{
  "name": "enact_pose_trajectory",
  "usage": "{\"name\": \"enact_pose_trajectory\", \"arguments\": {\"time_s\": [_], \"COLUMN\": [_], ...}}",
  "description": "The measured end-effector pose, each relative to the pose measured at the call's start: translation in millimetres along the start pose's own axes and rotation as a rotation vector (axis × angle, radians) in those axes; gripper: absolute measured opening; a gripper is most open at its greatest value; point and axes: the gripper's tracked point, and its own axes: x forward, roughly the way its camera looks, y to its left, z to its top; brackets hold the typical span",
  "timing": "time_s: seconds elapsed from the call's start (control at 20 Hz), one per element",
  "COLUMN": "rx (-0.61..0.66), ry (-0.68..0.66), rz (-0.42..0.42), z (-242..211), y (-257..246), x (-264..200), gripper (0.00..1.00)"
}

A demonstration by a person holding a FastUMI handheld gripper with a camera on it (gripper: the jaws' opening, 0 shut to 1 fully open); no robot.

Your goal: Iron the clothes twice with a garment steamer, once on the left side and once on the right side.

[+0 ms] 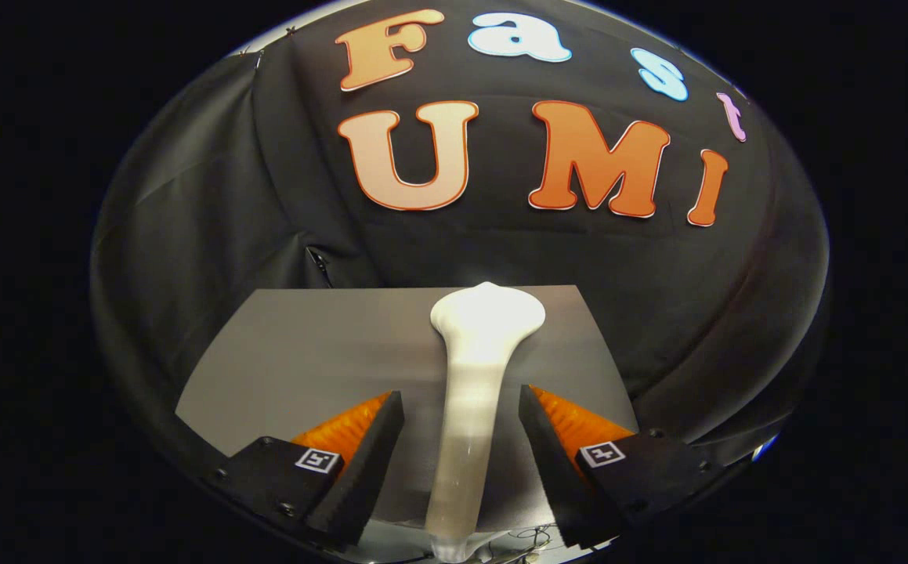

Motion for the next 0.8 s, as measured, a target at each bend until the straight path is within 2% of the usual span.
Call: {"name": "enact_pose_trajectory", "arguments": {"time_s": [0.4,0.45,0.55,0.8], "rx": [-0.041,-0.035,-0.010,0.060], "ry": [0.059,0.063,0.072,0.062], "rz": [-0.044,-0.053,-0.054,-0.028], "z": [-9.3,-11.1,-13.4,-12.0], "y": [-3.7,-6.3,-8.4,-4.9], "x": [24.8,25.6,29.7,26.0], "gripper": [0.72,0.69,0.57,0.47]}}
